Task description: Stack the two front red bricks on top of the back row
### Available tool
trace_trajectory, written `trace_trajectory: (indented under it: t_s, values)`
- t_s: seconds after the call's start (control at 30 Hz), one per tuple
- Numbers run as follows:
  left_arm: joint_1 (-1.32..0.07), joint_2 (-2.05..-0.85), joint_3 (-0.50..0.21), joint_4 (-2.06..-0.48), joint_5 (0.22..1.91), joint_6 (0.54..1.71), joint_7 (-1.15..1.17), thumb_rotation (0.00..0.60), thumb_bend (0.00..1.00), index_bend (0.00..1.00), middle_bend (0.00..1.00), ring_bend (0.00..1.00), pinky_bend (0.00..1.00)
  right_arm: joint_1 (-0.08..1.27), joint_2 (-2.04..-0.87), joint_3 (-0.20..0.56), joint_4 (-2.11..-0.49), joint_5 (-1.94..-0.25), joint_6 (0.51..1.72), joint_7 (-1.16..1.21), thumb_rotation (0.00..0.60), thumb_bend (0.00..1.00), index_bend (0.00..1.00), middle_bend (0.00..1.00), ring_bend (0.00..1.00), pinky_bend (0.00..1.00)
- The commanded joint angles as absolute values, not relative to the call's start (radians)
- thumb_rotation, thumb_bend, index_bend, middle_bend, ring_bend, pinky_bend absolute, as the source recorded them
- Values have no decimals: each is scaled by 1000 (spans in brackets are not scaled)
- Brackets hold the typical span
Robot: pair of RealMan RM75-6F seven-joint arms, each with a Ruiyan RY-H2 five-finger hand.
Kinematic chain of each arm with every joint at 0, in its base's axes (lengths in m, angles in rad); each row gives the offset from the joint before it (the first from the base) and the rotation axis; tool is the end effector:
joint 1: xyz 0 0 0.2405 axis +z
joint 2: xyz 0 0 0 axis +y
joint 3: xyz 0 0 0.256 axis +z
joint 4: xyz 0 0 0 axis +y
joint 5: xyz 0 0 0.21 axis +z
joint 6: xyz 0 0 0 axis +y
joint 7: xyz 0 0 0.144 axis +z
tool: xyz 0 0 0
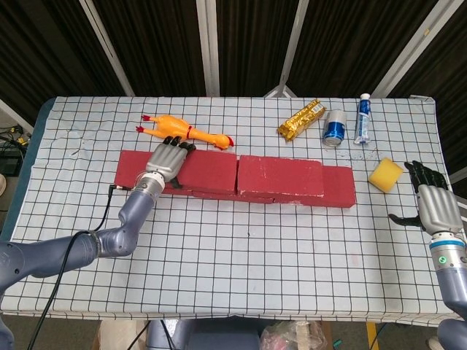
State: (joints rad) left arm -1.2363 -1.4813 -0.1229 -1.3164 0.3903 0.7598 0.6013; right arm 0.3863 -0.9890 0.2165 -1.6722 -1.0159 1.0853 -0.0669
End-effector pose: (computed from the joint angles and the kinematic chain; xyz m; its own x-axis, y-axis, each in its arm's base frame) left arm -0.0787 0.4456 0.0050 0.5913 0.3310 0.7354 0.8058 -0.2790 -0.5223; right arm -0.2940 -0.2992 0.1913 0.3489 -0.1133 0.9303 -0.9204 0.1453 0.3629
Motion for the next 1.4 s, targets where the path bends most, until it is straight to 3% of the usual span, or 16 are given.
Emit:
trace_trajectory:
  t_s: [0.03, 1.07, 1.4]
  values:
    - [-1237, -1482, -124, -1319, 386, 764, 604, 600, 0, 180, 135, 3, 24, 386, -990, 216, -1671, -1016, 1085, -67, 600, 162, 0, 0, 0, 0]
    - [-1267, -1494, -121, -1327, 290, 785, 676, 600, 0, 131, 2, 0, 11, 385, -985, 220, -1671, -1005, 1088, -76, 600, 162, 0, 0, 0, 0]
    - [-1270, -1488, -127, -1343, 295, 791, 681, 600, 0, 106, 0, 0, 8, 387, -989, 219, -1666, -1002, 1087, -81, 600, 162, 0, 0, 0, 0]
